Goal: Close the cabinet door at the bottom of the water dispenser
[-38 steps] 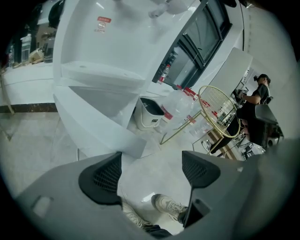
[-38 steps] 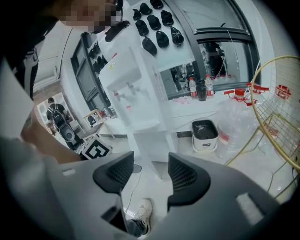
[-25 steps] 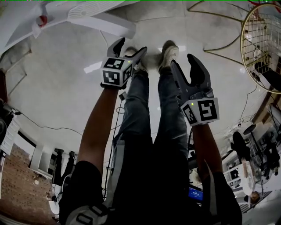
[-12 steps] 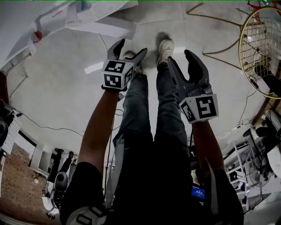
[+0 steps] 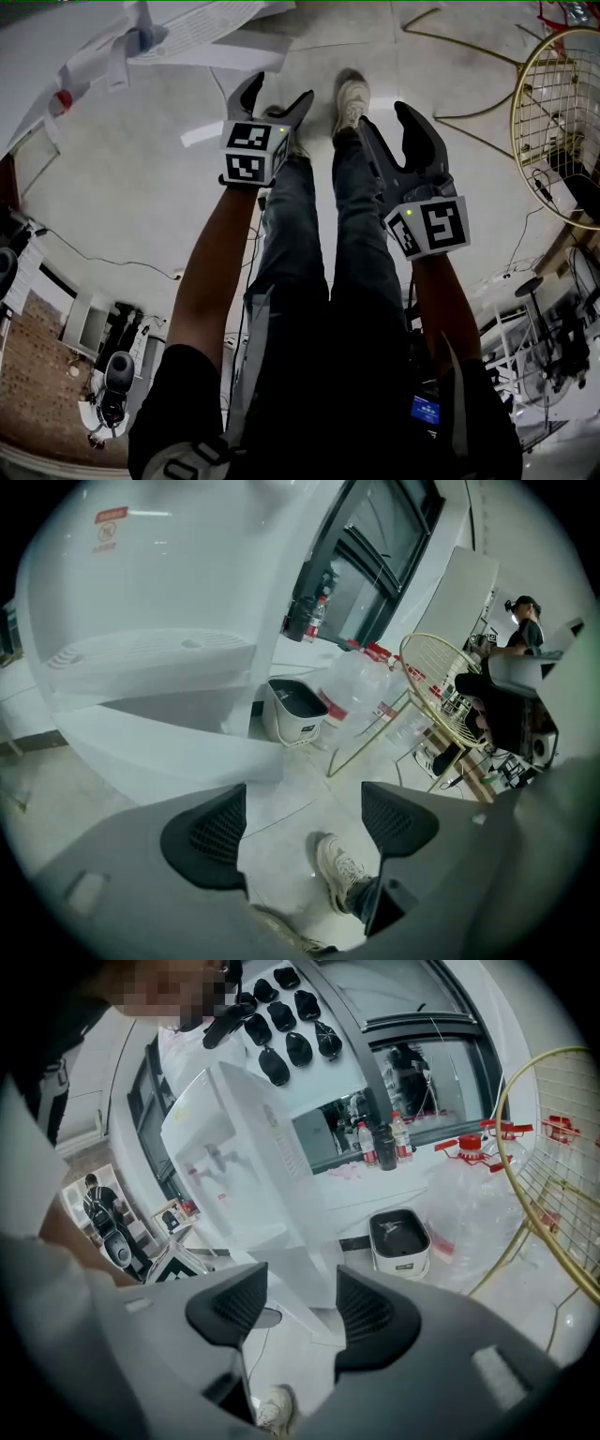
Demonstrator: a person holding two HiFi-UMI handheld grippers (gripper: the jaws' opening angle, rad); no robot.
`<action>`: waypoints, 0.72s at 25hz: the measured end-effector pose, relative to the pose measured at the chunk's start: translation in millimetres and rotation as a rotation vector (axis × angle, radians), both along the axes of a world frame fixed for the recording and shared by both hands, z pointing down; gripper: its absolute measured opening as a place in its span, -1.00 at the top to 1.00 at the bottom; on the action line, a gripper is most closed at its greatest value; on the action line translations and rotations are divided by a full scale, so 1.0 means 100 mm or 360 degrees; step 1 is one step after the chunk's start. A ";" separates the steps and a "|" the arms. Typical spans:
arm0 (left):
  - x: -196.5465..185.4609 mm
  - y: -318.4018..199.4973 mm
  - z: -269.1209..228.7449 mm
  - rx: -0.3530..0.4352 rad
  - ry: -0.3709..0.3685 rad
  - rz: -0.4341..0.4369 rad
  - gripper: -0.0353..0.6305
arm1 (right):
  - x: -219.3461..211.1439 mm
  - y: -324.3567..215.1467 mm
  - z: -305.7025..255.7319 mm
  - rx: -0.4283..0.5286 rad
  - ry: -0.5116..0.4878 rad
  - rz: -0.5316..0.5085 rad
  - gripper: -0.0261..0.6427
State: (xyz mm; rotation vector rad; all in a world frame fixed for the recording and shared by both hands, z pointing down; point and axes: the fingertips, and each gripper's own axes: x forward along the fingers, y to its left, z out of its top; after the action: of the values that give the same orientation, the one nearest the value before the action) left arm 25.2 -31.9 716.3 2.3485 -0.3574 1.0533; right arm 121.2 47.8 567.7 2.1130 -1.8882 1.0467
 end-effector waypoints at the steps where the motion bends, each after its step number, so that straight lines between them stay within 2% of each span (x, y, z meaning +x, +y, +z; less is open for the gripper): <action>1: 0.02 -0.02 0.00 -0.0002 0.0005 -0.0013 -0.30 | 0.02 0.00 0.01 0.0000 -0.0008 0.0000 0.23; 18: 0.38 -0.22 0.03 0.0029 0.0007 -0.0096 -0.30 | 0.43 -0.07 0.16 -0.0001 -0.0040 -0.0034 0.25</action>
State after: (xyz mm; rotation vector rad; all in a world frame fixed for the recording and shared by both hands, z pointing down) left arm 63.0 -53.6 719.5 2.3405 -0.4354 1.0206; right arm 164.4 40.4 583.5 2.0838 -1.9170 1.0745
